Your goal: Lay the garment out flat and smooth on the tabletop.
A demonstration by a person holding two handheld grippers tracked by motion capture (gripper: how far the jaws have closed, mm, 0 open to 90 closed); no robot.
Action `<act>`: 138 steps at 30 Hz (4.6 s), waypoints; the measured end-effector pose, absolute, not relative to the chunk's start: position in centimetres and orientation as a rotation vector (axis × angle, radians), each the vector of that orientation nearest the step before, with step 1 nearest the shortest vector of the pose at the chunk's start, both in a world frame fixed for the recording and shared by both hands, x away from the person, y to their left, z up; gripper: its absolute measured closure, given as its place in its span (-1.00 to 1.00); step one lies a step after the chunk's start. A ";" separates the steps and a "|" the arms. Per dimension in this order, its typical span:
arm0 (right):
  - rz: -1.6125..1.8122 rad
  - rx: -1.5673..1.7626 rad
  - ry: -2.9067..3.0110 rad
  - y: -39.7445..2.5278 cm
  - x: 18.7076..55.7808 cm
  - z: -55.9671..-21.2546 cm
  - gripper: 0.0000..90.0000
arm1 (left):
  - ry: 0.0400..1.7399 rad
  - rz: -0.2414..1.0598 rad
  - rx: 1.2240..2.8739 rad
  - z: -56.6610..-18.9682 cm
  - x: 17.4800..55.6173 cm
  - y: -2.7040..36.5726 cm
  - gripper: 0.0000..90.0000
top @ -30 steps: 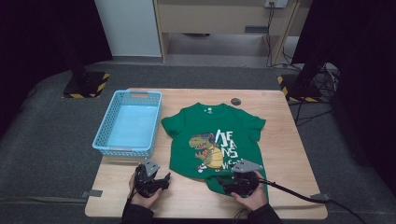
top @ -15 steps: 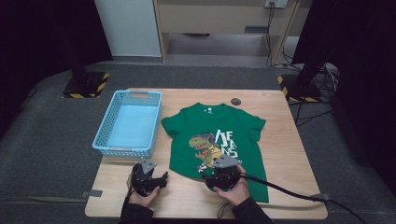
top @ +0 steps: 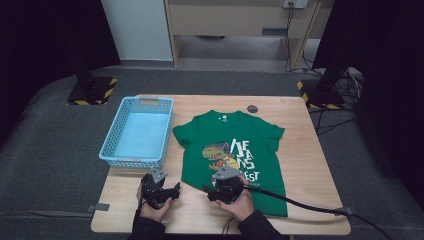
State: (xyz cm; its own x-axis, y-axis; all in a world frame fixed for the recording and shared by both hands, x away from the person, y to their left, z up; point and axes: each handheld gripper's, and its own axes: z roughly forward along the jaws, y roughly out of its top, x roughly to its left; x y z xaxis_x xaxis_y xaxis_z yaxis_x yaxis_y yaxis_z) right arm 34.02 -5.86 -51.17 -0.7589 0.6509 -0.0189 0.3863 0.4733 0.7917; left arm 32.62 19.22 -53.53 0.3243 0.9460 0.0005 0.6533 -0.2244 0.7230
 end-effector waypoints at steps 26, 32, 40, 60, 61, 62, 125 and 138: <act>1.063 0.833 2.471 -4.3 34.9 -53.1 0.89 | 1.412 0.601 1.968 -53.5 32.7 19.1 -0.76; 1.267 0.996 2.500 -5.3 36.0 -51.2 0.90 | 1.413 0.601 1.966 -53.5 32.7 19.1 -0.76; 1.679 1.328 2.436 -9.2 39.3 -47.7 0.89 | 1.413 0.600 1.966 -53.5 32.7 19.0 -0.76; 1.111 1.470 2.202 -13.5 43.7 -53.0 0.30 | 1.411 0.601 1.967 -53.5 32.7 19.0 -0.77; 1.113 1.470 2.201 -13.7 43.6 -52.8 0.29 | 1.410 0.600 1.967 -53.5 32.7 19.0 -0.77; 1.117 1.469 2.199 -13.8 43.6 -52.7 0.26 | 1.410 0.601 1.967 -53.5 32.7 19.0 -0.77; 1.019 1.264 2.214 -20.7 35.9 -53.6 -0.30 | 1.209 0.346 2.107 -50.9 40.5 7.0 0.86; 1.017 1.266 2.213 -20.7 35.9 -53.6 -0.32 | 1.173 0.346 2.116 -48.2 35.8 11.7 0.87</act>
